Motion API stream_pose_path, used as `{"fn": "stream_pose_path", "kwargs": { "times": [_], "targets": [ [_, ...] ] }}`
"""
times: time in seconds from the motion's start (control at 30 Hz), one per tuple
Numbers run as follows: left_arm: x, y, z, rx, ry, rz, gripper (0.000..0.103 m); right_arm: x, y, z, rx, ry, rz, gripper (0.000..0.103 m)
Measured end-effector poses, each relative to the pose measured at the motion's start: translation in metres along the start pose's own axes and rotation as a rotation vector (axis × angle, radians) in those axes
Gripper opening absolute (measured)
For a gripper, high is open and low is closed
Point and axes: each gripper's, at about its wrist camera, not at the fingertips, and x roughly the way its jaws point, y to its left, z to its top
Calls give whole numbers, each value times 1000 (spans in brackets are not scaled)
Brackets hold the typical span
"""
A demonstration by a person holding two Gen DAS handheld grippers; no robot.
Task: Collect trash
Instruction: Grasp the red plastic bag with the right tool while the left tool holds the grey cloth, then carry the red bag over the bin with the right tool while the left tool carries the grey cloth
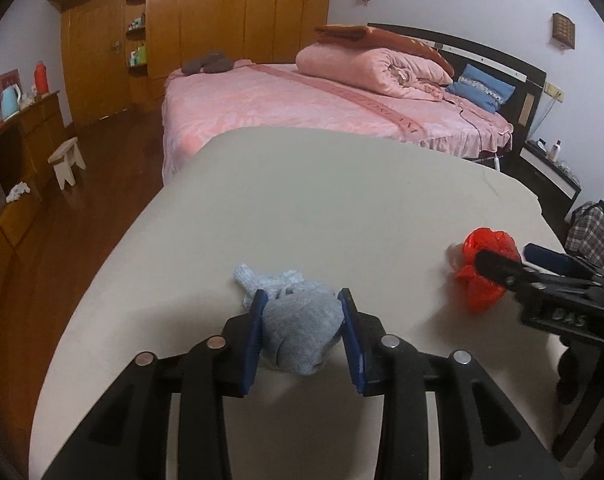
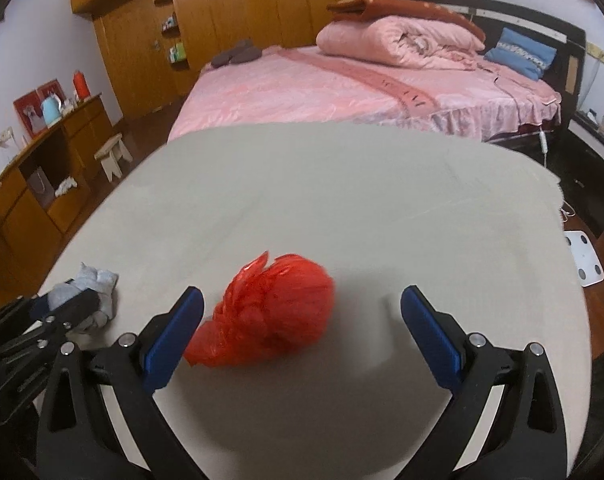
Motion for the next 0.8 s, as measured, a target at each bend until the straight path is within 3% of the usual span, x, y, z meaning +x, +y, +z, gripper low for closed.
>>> {"fn": "stream_pose_path", "kwargs": {
  "times": [0.43,0.8],
  "targets": [
    [5,0,-1,-4,2,0,37,14,12,-5,-25,64,8,49],
    [-2,-5,-1,6,-22,18,36,-1,3,-7,-2,37,22,35]
  ]
}}
